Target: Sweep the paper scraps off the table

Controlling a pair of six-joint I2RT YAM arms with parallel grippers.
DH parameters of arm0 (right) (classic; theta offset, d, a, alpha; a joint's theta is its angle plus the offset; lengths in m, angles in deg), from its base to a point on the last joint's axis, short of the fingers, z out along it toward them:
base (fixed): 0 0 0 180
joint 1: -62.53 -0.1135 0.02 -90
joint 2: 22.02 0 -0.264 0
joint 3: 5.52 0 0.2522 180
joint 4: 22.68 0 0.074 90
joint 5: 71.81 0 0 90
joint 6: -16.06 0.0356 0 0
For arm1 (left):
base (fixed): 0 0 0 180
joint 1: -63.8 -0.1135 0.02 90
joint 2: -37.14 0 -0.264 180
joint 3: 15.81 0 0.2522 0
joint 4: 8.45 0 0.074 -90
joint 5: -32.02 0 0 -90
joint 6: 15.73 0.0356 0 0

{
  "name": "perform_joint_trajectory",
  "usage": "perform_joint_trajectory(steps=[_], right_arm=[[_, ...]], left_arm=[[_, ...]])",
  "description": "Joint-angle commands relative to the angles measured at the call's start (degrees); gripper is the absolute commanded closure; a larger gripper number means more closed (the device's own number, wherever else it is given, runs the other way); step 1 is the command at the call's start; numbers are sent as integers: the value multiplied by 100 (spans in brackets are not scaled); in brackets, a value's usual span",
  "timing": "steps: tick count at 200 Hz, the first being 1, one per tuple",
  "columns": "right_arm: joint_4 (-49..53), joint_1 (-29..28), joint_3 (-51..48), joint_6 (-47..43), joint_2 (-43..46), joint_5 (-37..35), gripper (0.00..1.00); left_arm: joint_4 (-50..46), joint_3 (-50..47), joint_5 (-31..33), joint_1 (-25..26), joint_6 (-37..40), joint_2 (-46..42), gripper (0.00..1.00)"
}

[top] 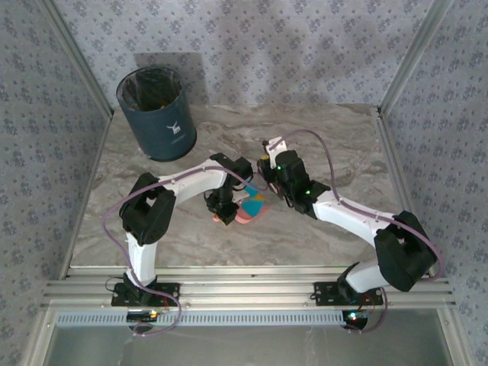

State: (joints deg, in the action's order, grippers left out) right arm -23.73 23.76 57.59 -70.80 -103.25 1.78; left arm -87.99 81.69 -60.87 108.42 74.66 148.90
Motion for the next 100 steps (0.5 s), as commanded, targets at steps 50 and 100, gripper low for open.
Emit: perform_joint_trajectory(steps=[50, 100], right_arm=[[500, -257, 266, 497, -42, 576, 100], [775, -367, 330, 782, -27, 576, 100]], left_arm=[[-102, 72, 103, -5, -82, 73, 100], [-102, 71, 105, -3, -82, 72, 100]])
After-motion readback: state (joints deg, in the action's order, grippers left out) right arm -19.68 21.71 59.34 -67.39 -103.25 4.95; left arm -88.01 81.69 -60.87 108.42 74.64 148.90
